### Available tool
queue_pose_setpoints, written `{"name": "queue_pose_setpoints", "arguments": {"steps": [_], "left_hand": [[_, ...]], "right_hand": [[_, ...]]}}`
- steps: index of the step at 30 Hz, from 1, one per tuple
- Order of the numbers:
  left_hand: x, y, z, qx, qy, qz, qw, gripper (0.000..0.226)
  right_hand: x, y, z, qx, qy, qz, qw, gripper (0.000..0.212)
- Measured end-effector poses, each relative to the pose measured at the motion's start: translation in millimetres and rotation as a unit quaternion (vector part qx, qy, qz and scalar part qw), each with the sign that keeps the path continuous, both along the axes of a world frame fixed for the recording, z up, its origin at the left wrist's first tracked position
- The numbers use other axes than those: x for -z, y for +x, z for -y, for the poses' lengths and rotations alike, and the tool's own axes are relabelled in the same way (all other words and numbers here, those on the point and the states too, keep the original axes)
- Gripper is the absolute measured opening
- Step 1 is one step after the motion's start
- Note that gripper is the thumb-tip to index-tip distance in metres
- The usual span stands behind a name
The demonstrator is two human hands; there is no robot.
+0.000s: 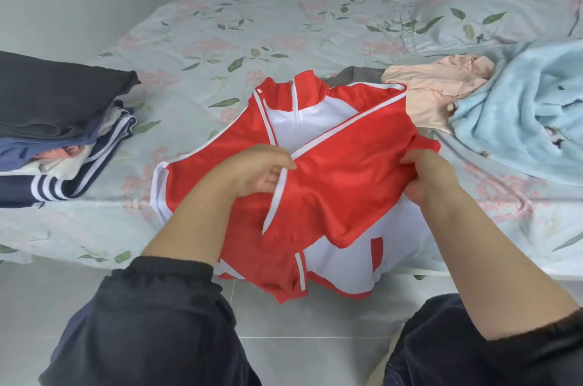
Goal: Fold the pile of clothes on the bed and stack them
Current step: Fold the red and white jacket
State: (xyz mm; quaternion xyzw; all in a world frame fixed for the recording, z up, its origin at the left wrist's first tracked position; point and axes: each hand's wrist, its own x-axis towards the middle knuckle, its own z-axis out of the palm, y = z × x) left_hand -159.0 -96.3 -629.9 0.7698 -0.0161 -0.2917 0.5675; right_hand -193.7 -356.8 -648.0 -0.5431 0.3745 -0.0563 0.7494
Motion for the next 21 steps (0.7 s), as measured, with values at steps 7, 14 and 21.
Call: {"name": "queue_pose_setpoints", "arguments": {"steps": [7, 14, 21], "left_hand": [[-7.0, 2.0, -33.1, 0.152, 0.286, -0.005, 0.946, 0.014], [21.3, 14.0, 30.9, 0.031, 0.316, 0.255, 0.913, 0.033], [35.6, 19.7, 66.1, 0.021, 0.410, 0.293, 0.863, 0.020]], "right_hand": [[-11.8, -10.7, 11.9, 0.006, 0.253, 0.022, 0.967, 0.027], [-0.3, 3.7, 19.9, -0.017, 0.237, 0.026, 0.971, 0.036], [17.5, 14.8, 46.4, -0.087, -0.139, -0.073, 0.984, 0.014]]}}
